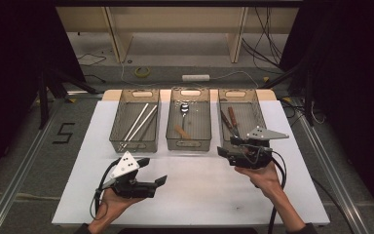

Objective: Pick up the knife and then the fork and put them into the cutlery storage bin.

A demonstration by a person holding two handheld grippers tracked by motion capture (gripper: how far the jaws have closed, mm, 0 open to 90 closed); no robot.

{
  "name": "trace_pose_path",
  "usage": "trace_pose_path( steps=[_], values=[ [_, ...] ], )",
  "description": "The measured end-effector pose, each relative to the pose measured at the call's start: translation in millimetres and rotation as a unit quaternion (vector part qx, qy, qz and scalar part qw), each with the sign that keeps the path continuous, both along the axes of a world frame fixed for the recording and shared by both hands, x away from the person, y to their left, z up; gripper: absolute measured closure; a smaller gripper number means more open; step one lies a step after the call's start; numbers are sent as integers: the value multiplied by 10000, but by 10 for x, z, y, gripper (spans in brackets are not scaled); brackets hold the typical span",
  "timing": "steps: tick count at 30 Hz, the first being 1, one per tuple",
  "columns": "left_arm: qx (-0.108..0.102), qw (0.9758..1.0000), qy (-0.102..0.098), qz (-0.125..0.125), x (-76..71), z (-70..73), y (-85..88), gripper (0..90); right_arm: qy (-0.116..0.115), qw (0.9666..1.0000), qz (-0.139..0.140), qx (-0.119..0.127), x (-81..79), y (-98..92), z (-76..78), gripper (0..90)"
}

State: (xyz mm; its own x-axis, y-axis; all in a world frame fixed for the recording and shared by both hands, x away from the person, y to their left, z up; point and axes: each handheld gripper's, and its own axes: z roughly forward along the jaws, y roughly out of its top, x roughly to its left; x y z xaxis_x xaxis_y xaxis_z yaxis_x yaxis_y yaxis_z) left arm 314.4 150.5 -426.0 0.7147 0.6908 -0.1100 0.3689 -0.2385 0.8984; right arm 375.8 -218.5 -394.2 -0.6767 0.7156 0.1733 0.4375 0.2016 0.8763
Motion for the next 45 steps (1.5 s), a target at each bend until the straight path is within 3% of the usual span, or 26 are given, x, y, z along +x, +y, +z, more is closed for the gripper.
trace_pose_path(
  steps=[20,32,45],
  values=[
    [-47,10000,18,-13,1,0,8,155,-200,9994,146,230,-419,-92,-167,287],
    [-60,10000,10,-11,-2,3,8,155,-131,9997,139,173,-530,-162,-314,281],
    [-88,9999,-24,-69,-7,8,13,155,-112,9999,67,61,-589,-195,-372,272]
  ],
)
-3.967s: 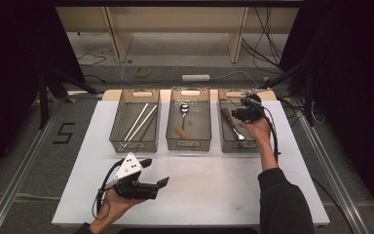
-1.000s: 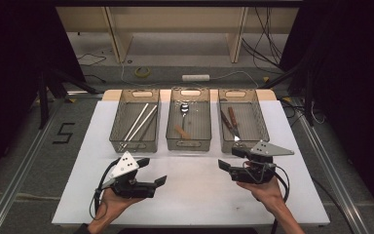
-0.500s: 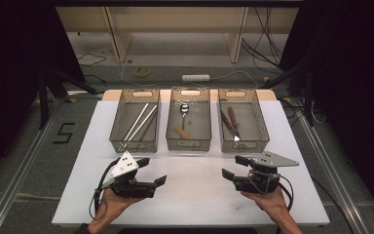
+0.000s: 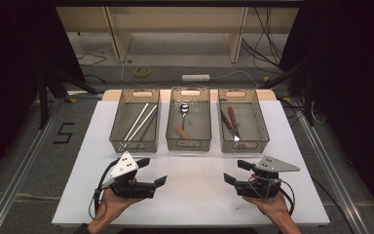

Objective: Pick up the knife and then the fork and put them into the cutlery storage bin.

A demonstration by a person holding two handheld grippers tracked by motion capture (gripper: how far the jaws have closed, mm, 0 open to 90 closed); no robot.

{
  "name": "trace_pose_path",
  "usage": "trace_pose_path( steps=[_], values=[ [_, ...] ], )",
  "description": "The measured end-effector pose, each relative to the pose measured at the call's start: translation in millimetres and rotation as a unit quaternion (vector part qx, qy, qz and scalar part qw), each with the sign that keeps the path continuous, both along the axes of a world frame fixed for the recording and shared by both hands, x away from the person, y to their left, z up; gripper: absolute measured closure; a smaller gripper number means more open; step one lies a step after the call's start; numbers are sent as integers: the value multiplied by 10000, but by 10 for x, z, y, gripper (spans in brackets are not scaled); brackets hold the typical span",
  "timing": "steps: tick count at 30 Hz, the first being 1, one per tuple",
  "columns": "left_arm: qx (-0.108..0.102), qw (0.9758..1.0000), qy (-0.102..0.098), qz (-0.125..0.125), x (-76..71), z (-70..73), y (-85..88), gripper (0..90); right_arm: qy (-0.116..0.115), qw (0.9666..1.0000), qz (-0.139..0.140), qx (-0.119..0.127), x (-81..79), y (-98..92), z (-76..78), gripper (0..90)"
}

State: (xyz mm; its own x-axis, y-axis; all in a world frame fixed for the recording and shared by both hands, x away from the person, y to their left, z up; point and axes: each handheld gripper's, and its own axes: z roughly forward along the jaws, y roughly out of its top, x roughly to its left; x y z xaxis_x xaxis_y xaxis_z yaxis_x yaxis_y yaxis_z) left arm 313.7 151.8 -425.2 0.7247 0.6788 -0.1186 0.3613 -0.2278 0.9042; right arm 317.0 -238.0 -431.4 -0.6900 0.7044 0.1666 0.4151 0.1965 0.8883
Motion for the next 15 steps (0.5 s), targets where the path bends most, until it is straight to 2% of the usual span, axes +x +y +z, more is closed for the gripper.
trace_pose_path(
  steps=[15],
  values=[
    [-23,10000,-5,21,0,0,1,155,9,10000,5,-29,-2,-2,-1,270]
  ],
)
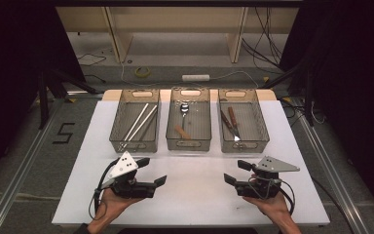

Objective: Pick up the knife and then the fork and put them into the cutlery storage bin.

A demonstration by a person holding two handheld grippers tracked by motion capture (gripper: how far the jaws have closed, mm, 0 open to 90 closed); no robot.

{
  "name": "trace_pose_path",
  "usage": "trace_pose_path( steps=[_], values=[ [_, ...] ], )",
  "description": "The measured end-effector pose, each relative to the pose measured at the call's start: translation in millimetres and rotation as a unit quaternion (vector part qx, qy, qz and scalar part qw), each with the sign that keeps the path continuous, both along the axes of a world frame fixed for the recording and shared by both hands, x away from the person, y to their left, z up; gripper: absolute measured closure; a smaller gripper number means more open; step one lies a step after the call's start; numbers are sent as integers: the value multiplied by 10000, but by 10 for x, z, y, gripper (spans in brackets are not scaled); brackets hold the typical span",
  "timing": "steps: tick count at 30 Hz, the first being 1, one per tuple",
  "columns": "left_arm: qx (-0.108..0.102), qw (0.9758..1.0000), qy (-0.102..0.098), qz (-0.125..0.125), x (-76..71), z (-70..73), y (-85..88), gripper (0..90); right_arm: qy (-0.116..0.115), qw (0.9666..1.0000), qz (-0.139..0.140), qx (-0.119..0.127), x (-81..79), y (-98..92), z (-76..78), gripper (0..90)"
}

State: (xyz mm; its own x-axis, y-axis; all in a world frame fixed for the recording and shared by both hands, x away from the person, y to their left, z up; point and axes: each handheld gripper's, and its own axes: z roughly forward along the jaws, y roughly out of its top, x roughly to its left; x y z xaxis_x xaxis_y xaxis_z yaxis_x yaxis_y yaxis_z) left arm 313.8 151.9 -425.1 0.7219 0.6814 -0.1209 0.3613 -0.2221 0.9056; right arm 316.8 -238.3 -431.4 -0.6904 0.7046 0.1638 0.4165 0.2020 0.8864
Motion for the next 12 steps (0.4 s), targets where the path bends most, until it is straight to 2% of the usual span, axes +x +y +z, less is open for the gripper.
trace_pose_path(
  steps=[12],
  values=[
    [1,10000,-5,3,0,0,-1,155,-5,10000,17,-2,-1,3,5,270]
  ],
)
